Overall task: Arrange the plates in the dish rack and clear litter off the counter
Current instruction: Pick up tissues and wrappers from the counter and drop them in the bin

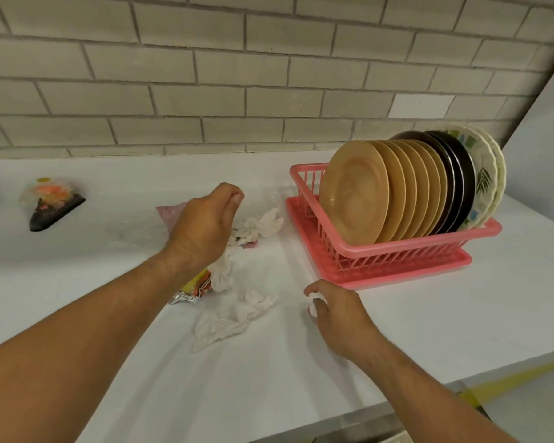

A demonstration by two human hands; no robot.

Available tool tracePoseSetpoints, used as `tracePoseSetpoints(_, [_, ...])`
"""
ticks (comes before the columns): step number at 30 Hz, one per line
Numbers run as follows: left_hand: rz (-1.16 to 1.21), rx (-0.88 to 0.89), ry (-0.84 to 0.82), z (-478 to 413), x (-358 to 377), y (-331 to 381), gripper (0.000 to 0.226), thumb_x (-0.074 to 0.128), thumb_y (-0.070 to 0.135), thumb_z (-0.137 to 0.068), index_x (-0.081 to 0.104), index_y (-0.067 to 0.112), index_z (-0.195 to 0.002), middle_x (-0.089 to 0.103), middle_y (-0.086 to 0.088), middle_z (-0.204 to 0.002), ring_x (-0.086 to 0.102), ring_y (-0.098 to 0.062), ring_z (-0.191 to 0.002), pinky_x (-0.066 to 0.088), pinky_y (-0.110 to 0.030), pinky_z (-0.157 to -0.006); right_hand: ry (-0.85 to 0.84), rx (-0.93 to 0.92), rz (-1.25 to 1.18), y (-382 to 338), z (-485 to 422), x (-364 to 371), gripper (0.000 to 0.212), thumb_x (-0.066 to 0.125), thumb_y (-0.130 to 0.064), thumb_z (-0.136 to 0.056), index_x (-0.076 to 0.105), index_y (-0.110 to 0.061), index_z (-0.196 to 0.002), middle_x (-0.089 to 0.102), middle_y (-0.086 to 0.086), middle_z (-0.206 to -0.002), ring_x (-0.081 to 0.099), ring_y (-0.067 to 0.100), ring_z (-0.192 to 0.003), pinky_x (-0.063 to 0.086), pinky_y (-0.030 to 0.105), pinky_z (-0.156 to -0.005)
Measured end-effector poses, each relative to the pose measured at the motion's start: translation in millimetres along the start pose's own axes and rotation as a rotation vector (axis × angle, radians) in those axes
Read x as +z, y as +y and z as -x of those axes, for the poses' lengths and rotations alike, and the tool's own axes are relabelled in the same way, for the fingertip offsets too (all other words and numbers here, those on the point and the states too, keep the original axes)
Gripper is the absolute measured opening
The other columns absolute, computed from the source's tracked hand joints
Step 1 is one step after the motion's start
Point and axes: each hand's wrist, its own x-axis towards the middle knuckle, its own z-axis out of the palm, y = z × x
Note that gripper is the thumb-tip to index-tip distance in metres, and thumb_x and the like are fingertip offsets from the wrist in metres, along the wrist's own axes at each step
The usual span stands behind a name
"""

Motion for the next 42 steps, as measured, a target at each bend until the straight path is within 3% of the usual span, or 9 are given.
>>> tracePoseSetpoints(4, [-0.073, -0.149, -0.126, 2, -13, -9, 0.053, 0.07, 0.054, -0.075, 0.048, 0.033, -0.119, 0.05, 0.01, -0.094, 0.049, -0.008, -0.085, 0.038, -0.023, -0.069, -0.013, -0.025, 0.031, -9, -3, 6, 0.024, 0.064, -0.048, -0.086, 0.058, -0.033, -0.104, 0.059, -0.012, -0.093, 0.057, 0.002, -0.075, 0.042, 0.015, -0.056])
tracePoseSetpoints(7, [-0.14, -0.229, -0.289, 6, -25, -17, 0.087, 0.082, 0.024, -0.07, 0.029, 0.032, -0.139, 0.036, 0.006, -0.116, 0.045, -0.013, -0.101, 0.037, -0.022, -0.079, -0.023, -0.045, 0.09, -17, -7, 14, 0.017, 0.067, -0.041, -0.085, 0.058, -0.034, -0.098, 0.06, -0.012, -0.092, 0.057, 0.002, -0.074, 0.038, 0.007, -0.051])
tracePoseSetpoints(10, [-0.071, -0.219, -0.253, 9, -38, -25, 0.052, 0.063, 0.013, -0.087, 0.043, 0.027, -0.134, 0.049, 0.003, -0.115, 0.057, -0.012, -0.085, 0.042, -0.009, -0.066, -0.01, -0.108, 0.057, -24, -11, 25, 0.009, 0.056, -0.033, -0.094, 0.064, -0.029, -0.09, 0.065, -0.01, -0.086, 0.059, 0.003, -0.073, 0.039, 0.007, -0.056])
tracePoseSetpoints(14, [0.149, -0.336, -0.175, 12, -53, -37, 0.022, 0.05, 0.012, -0.096, 0.062, 0.025, -0.108, 0.064, -0.007, -0.084, 0.063, -0.022, -0.047, 0.051, -0.026, -0.045, -0.048, -0.143, 0.011, -31, -9, 34, 0.019, 0.05, -0.03, -0.097, 0.064, -0.029, -0.084, 0.065, -0.005, -0.071, 0.056, -0.001, -0.057, 0.041, 0.01, -0.054])
tracePoseSetpoints(21, [-0.4, -0.255, -0.218, 23, -67, -67, 0.04, 0.044, 0.062, -0.088, 0.052, 0.025, -0.075, 0.057, 0.002, -0.072, 0.056, -0.023, -0.073, 0.037, -0.03, -0.056, 0.012, -0.197, 0.057, -37, -9, 41, 0.039, 0.048, -0.048, -0.095, 0.058, -0.019, -0.071, 0.056, -0.005, -0.063, 0.051, 0.009, -0.061, 0.043, 0.025, -0.061])
tracePoseSetpoints(30, [-0.544, -0.234, -0.262, 21, -45, -101, 0.038, 0.05, 0.001, -0.086, 0.058, 0.015, -0.121, 0.059, -0.015, -0.109, 0.058, -0.033, -0.097, 0.045, -0.034, -0.074, 0.049, -0.173, 0.062, -31, -5, 44, 0.037, 0.048, -0.049, -0.095, 0.062, -0.021, -0.075, 0.062, -0.002, -0.068, 0.055, 0.009, -0.065, 0.044, 0.023, -0.062])
tracePoseSetpoints(33, [-0.653, -0.244, -0.37, 22, -35, -104, 0.037, 0.047, 0.033, -0.093, 0.053, 0.013, -0.124, 0.054, -0.013, -0.113, 0.053, -0.032, -0.102, 0.046, -0.035, -0.075, 0.064, -0.157, 0.06, -31, -3, 44, 0.035, 0.049, -0.05, -0.094, 0.063, -0.024, -0.076, 0.064, -0.005, -0.069, 0.057, 0.009, -0.066, 0.047, 0.026, -0.064])
tracePoseSetpoints(37, [-0.645, -0.589, -0.645, 34, -25, -114, 0.091, 0.044, 0.088, -0.064, 0.046, 0.018, -0.123, 0.043, -0.009, -0.119, 0.044, -0.03, -0.115, 0.044, -0.041, -0.091, 0.086, -0.13, 0.07, -30, 0, 47, 0.033, 0.049, -0.053, -0.093, 0.065, -0.027, -0.079, 0.066, -0.008, -0.072, 0.06, 0.007, -0.07, 0.05, 0.025, -0.066])
tracePoseSetpoints(42, [-0.353, -0.548, -0.503, 44, -21, -121, 0.047, 0.066, 0.059, -0.075, 0.054, 0.017, -0.093, 0.057, -0.009, -0.103, 0.057, -0.026, -0.091, 0.048, -0.032, -0.073, 0.123, -0.087, 0.098, -31, 3, 50, 0.037, 0.048, -0.056, -0.092, 0.064, -0.026, -0.079, 0.066, -0.005, -0.072, 0.059, 0.008, -0.068, 0.049, 0.026, -0.065])
